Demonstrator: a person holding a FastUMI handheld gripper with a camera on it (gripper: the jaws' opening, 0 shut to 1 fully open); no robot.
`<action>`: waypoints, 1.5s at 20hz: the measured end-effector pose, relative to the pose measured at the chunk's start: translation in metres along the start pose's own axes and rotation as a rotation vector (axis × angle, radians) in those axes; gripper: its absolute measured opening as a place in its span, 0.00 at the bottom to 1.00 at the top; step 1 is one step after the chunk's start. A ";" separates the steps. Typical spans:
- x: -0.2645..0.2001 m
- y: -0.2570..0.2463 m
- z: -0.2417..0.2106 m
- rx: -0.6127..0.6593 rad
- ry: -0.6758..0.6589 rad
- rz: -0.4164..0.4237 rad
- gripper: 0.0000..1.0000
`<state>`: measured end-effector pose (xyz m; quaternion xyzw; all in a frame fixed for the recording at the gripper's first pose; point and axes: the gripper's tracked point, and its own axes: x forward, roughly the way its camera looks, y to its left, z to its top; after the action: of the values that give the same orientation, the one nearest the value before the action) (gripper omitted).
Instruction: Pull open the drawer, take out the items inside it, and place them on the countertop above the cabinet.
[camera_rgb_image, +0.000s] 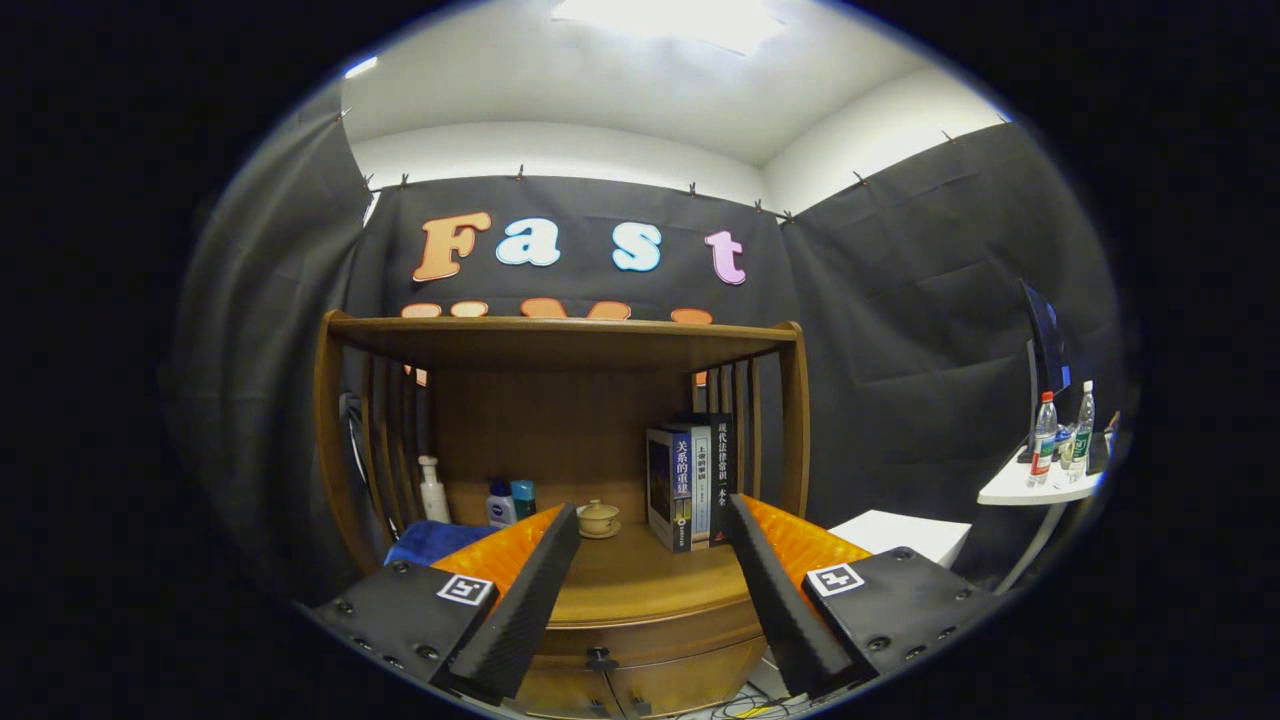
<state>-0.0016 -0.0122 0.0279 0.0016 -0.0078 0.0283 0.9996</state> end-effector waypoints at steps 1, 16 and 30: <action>0.000 -0.003 0.002 0.003 -0.010 0.002 0.98; 0.020 -0.004 -0.053 0.030 0.022 0.053 0.98; 0.069 0.016 -0.271 0.113 0.150 0.125 0.99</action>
<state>0.0703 0.0089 -0.2421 0.0553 0.0685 0.0910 0.9919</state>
